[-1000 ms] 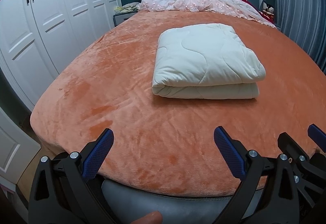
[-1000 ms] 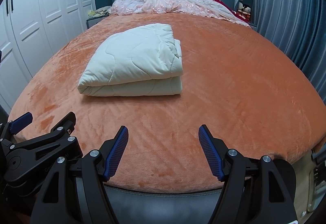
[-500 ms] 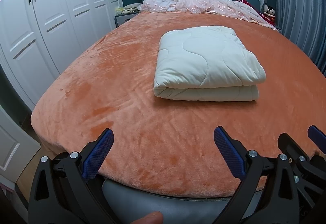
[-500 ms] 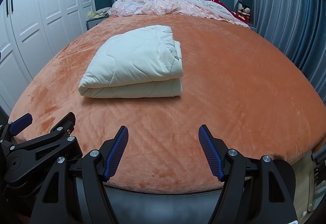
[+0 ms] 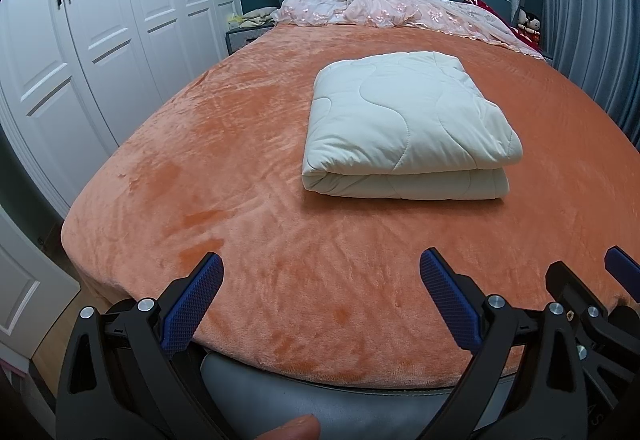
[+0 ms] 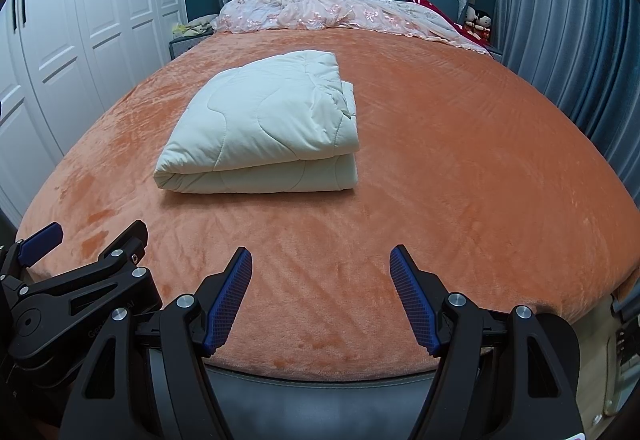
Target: Fold large clothes
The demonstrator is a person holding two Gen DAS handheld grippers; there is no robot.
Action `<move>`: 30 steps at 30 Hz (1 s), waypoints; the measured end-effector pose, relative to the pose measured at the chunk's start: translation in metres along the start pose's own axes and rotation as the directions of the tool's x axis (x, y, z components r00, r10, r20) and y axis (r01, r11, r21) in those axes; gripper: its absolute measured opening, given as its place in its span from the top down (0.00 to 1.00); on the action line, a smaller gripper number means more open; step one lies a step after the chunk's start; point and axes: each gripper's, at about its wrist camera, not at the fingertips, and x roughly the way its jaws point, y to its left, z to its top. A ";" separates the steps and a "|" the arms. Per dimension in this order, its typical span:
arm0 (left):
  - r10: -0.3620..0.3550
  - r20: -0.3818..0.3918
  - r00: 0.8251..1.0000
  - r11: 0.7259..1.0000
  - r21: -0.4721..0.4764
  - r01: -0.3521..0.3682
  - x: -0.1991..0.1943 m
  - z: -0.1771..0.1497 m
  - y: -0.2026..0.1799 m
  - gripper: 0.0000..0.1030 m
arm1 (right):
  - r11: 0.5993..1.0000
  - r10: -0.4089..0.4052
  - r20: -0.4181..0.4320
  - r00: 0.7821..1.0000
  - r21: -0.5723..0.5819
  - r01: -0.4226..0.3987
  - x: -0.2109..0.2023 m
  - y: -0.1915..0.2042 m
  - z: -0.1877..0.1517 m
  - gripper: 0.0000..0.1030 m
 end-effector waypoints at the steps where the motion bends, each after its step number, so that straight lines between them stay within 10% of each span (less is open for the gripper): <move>1: 0.000 0.000 1.000 1.000 -0.001 0.000 0.000 0.000 0.000 0.07 | 1.000 0.000 0.000 1.000 0.000 0.000 0.000 0.000 0.000 0.33; 30: -0.025 0.003 1.000 1.000 -0.005 0.025 0.001 0.002 -0.001 0.07 | 1.000 -0.001 0.001 1.000 0.003 0.001 -0.001 0.001 0.002 0.32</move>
